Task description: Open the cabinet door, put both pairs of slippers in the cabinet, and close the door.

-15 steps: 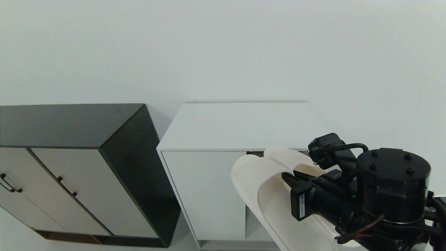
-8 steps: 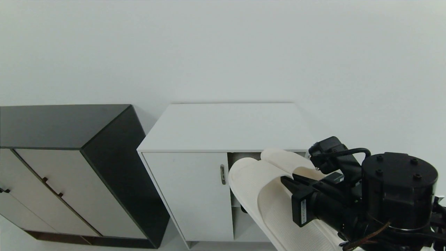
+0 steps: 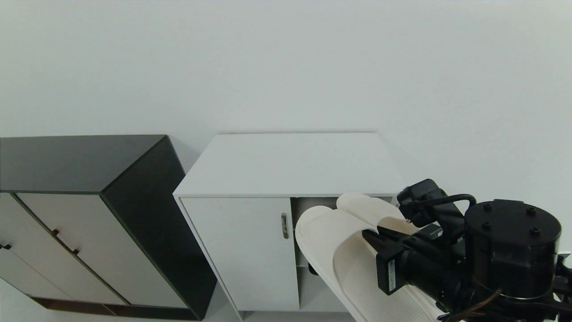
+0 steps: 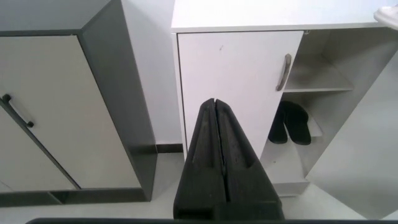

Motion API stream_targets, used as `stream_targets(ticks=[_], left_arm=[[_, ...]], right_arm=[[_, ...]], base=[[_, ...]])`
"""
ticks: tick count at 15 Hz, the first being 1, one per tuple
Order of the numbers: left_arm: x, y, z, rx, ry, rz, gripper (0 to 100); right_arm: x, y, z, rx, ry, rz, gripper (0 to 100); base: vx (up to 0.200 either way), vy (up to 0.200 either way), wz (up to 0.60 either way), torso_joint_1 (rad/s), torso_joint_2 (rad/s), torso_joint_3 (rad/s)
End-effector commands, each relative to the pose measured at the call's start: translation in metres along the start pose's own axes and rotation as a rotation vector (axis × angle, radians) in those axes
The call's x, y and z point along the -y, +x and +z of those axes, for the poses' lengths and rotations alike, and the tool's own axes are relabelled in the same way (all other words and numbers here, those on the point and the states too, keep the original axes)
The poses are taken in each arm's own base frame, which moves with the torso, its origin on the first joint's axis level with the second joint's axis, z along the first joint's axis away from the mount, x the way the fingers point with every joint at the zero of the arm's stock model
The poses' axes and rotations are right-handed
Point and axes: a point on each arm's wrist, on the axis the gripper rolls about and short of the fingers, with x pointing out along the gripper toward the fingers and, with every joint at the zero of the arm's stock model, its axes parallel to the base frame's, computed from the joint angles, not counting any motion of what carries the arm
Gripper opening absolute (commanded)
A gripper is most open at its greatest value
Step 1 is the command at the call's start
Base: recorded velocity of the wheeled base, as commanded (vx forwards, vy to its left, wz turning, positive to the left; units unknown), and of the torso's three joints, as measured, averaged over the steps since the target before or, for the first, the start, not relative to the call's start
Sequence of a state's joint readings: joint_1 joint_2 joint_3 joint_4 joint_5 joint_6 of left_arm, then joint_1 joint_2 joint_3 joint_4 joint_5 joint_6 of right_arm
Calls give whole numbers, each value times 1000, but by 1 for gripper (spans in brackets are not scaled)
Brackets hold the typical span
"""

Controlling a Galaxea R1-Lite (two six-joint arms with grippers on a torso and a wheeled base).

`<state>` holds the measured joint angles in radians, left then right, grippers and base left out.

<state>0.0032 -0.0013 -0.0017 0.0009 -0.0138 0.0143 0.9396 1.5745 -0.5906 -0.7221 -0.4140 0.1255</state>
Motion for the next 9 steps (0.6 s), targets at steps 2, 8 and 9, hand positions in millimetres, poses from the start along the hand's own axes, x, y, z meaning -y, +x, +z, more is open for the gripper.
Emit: stream_targets(ticks=[2,8,9], left_arm=[[0,0,0,-2,0,0,0],[0,0,0,-2,1,0,0],[0,0,0,-2,1,0,0]], right_arm=[[0,0,-1,-2,-1,3,0],[0,0,-3,-9,-3,15,0],[0,0,-3,-9,-3,15,0]], base=[[0,0,0,0,0,0],[0,0,0,-132,297,166],[0,0,0,-222,525,305]])
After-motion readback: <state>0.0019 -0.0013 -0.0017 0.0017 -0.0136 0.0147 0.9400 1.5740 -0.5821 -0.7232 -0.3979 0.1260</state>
